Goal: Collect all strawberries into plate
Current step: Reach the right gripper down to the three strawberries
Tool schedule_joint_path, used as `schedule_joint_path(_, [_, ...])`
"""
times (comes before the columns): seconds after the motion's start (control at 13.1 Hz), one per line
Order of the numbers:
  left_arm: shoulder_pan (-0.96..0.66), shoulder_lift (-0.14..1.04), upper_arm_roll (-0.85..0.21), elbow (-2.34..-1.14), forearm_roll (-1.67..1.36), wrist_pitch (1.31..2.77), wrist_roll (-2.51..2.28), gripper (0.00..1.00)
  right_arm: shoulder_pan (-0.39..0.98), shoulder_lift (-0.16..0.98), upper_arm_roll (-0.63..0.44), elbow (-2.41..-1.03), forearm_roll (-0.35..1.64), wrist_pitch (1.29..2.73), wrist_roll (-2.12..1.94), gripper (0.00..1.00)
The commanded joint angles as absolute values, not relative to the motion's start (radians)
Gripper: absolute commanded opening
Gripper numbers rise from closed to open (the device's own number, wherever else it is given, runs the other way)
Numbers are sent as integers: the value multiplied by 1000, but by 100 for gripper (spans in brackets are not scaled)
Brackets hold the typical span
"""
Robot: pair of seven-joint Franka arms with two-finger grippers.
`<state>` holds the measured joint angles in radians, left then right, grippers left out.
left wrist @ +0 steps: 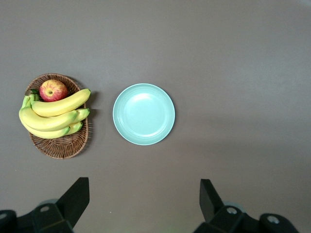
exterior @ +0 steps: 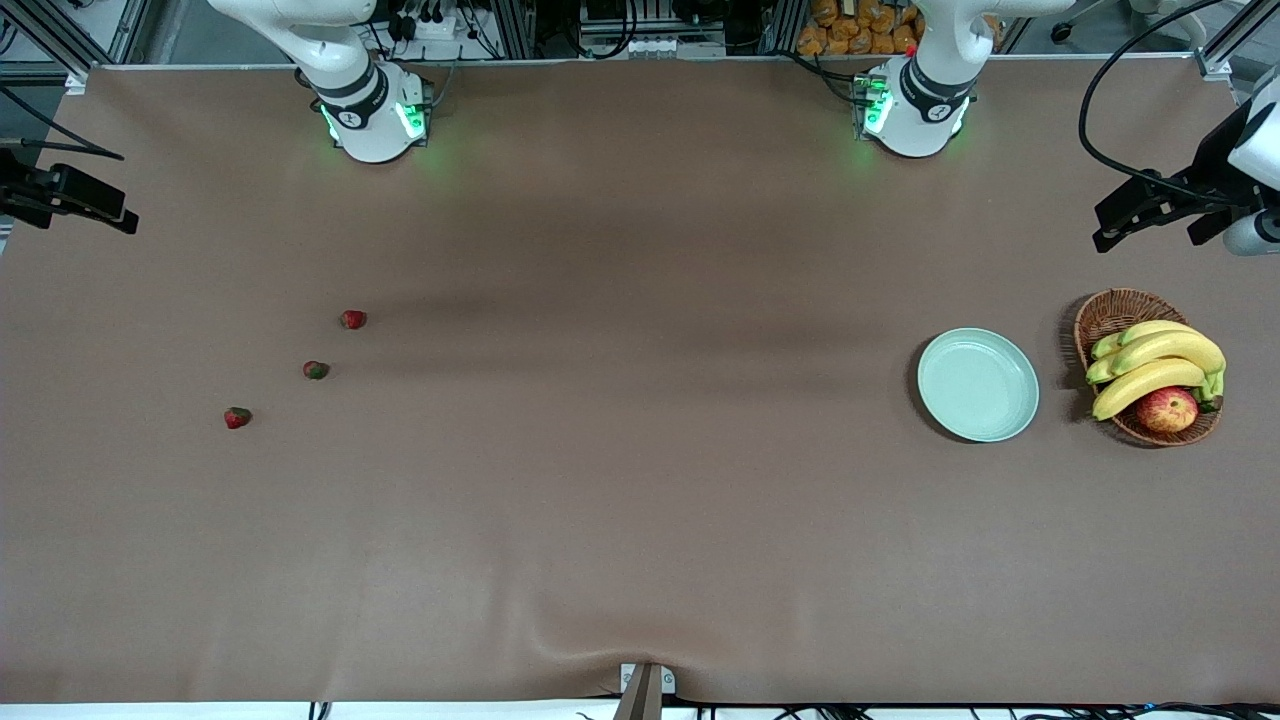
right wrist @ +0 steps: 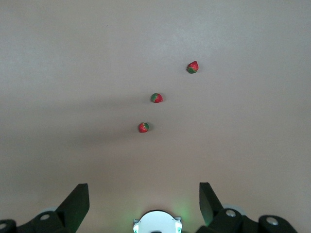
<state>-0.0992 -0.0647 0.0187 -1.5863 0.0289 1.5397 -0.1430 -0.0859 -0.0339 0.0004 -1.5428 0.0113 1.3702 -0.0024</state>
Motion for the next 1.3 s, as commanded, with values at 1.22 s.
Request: schedule_joint_path(1.22, [-77,-78,31,-1577,12,1477,-129,100,-112,355,5,-1767,12,1759,2,100])
